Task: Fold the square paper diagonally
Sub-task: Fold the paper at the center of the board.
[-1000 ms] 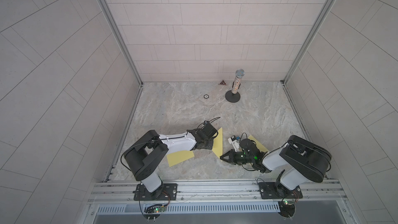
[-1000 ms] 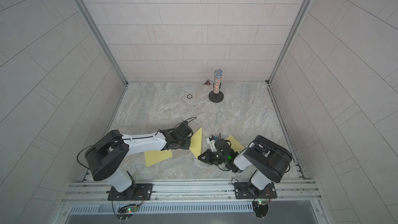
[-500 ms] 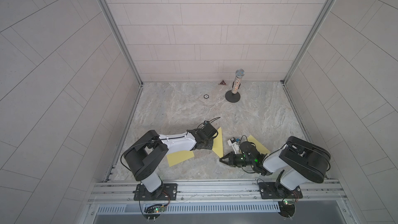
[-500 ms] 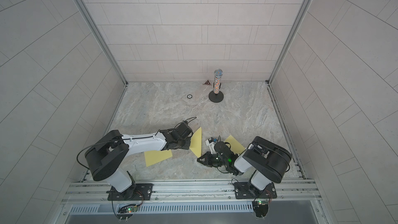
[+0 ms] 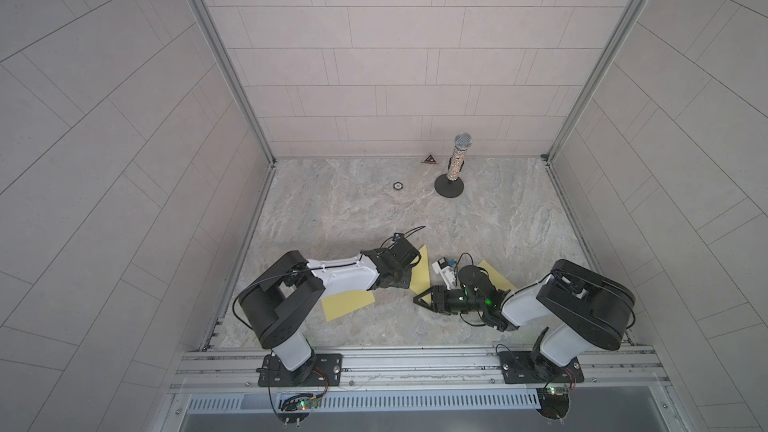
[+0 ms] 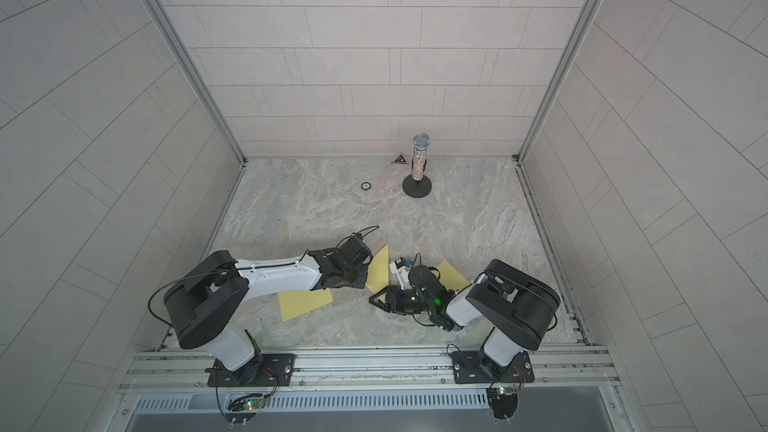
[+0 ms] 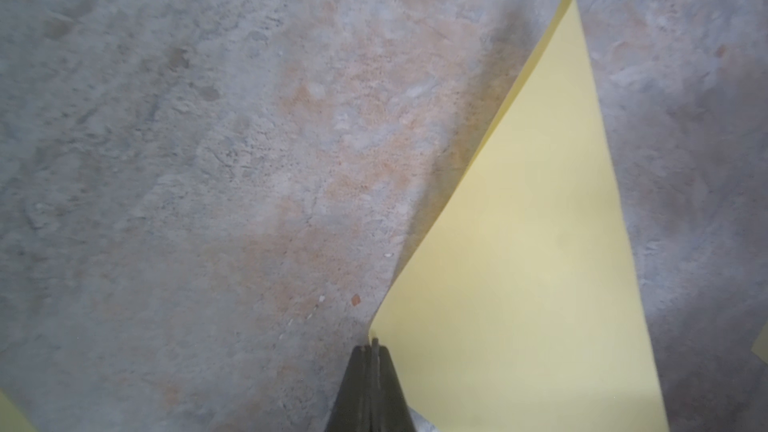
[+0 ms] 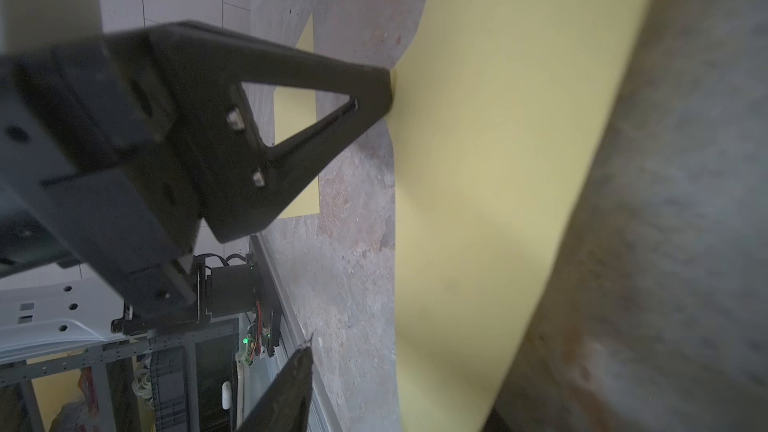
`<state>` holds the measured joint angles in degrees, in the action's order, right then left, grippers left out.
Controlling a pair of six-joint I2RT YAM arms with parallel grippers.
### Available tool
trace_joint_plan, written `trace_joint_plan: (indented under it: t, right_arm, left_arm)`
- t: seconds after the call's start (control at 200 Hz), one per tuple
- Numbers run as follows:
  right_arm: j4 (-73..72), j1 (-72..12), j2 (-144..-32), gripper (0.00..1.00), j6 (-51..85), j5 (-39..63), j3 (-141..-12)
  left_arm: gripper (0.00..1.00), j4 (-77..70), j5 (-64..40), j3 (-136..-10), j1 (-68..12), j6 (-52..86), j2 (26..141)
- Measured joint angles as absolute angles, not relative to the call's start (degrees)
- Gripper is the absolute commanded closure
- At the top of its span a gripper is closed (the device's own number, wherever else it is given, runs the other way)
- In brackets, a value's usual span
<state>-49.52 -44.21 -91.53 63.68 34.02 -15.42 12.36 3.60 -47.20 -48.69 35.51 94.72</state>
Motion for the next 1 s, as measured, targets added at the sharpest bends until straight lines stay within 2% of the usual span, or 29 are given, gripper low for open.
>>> trace_joint_plan:
  t: [0.145,0.27,0.33,0.4,0.52,0.6,0.655,0.846,0.961,1.001]
  right_arm:
    - [-45.5,-39.4,-92.0,0.51,60.8,35.6,-18.2]
    - [-43.2,-36.2,-94.3,0.63,58.3,37.6,-21.3]
    - [-42.5,-35.0,-96.1,0.75,57.6,38.5,-22.8]
    - [-42.2,-33.8,-97.9,1.0,56.7,39.6,-24.0]
    - [-41.3,-32.2,-99.0,0.99,55.4,40.9,-24.5]
    - [-40.5,-31.7,-99.0,0.68,54.3,41.9,-24.9]
    - [-41.0,-31.3,-99.0,0.59,53.6,43.3,-25.6]
    - [-40.6,-29.0,-101.1,0.61,51.7,44.9,-28.9]
    - [-40.2,-27.0,-103.5,0.68,50.8,46.3,-31.6]
    - [-40.2,-26.4,-104.5,0.76,50.5,46.8,-32.5]
  left_arm:
    - [1.0,12.4,3.7,-47.2,-48.8,35.5,94.7]
    - [1.0,12.3,3.8,-47.1,-48.8,35.5,94.7]
    - [1.0,12.3,3.8,-47.0,-48.8,35.5,94.7]
    - [1.0,12.2,3.8,-47.0,-48.8,35.5,94.6]
    - [1.0,12.0,3.6,-46.9,-48.9,35.5,94.5]
    - [1.0,11.7,3.7,-46.7,-49.0,35.5,94.5]
    - [1.0,11.7,3.7,-46.7,-48.9,35.5,94.4]
    - [1.0,11.6,3.9,-46.6,-48.9,35.5,94.4]
    - [1.0,11.6,3.8,-46.6,-48.9,35.5,94.4]
    - [1.0,11.6,3.8,-46.6,-48.9,35.5,94.4]
